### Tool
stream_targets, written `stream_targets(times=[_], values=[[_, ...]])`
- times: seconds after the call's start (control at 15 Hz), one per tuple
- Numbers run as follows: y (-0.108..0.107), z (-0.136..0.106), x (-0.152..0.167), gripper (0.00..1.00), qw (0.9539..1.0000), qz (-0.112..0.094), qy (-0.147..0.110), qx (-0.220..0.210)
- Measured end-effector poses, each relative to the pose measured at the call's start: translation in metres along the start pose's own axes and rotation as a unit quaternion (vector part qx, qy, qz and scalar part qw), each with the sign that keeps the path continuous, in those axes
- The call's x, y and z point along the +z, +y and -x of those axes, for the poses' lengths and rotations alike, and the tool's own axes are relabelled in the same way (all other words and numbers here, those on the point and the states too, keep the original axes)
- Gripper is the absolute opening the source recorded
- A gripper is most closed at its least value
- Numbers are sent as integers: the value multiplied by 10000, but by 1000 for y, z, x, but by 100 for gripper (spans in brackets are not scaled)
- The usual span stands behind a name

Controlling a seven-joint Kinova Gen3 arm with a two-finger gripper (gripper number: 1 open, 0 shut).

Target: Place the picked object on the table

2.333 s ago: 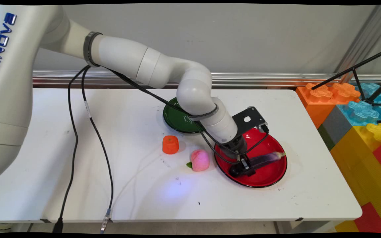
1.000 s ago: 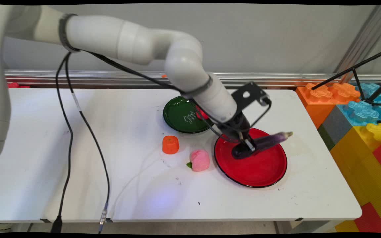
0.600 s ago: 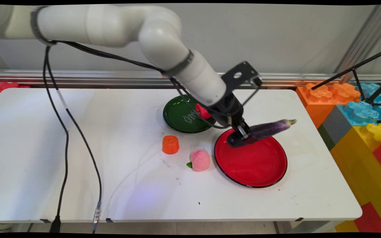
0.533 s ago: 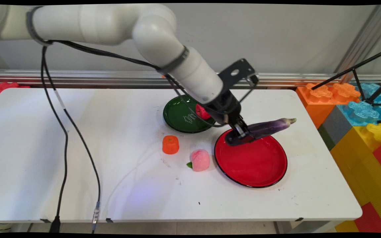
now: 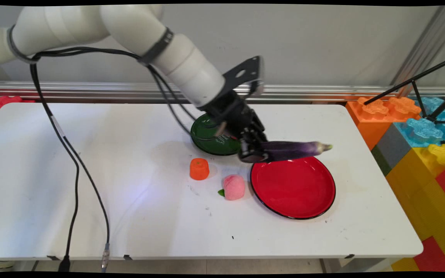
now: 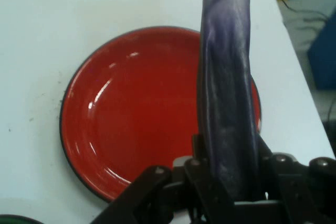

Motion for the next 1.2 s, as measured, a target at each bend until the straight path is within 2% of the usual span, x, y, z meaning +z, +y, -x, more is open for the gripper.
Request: stream_targets(times=[0.27,0.53,0.93,1.2], values=[[5,33,-26,0,9972,322,-162,658],[14,73,-40,0,9919,617,-409,1034],[26,127,-41,0,9853,888,-837,1192],[31,159,-36,0,9819,979,-1063,1227]])
